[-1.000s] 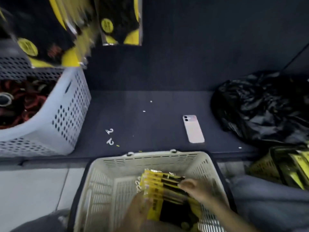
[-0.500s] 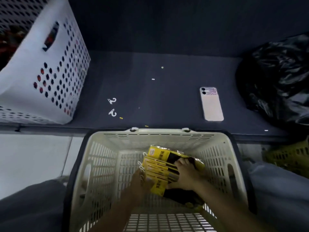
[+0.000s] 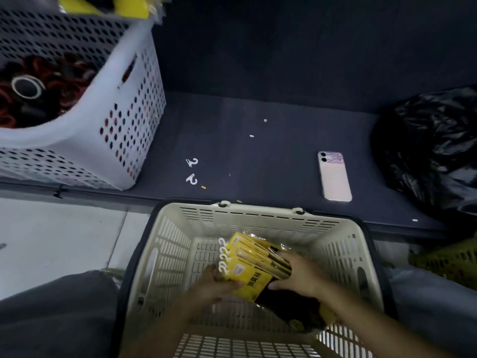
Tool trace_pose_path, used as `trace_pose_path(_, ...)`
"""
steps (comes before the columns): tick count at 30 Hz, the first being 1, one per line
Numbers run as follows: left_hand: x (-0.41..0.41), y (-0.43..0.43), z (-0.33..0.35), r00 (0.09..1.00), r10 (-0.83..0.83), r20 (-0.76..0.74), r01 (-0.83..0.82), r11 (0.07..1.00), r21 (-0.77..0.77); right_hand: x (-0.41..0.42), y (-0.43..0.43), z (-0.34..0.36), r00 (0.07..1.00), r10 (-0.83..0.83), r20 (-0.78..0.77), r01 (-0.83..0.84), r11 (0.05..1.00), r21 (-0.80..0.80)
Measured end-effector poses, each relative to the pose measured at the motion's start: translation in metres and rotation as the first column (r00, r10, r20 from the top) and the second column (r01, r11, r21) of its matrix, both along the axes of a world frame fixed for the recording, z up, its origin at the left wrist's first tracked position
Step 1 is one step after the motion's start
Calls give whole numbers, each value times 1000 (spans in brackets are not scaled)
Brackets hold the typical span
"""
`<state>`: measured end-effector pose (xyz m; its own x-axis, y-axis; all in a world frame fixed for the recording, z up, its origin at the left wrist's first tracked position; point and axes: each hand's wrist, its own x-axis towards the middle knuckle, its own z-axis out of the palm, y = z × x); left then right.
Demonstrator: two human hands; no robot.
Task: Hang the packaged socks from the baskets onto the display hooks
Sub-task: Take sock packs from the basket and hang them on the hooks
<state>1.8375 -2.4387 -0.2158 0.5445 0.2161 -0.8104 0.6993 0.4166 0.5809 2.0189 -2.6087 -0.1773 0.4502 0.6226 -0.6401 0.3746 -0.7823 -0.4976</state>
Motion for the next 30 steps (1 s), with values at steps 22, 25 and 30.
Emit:
trace_pose_path(22,33,52,381,742,-126,659,-194,900,390,-14,58,372,939,-84,-333,332,473,816)
trace_pose_path(25,37,63,410,684,-91,724,-283,882,377,-16,78,402,943,-144,-300,332,367,869)
trace_pose_path(30,49,87,434,595,10,804,-385,881,274,-8,113,437,924,-233,-304,357,239,903)
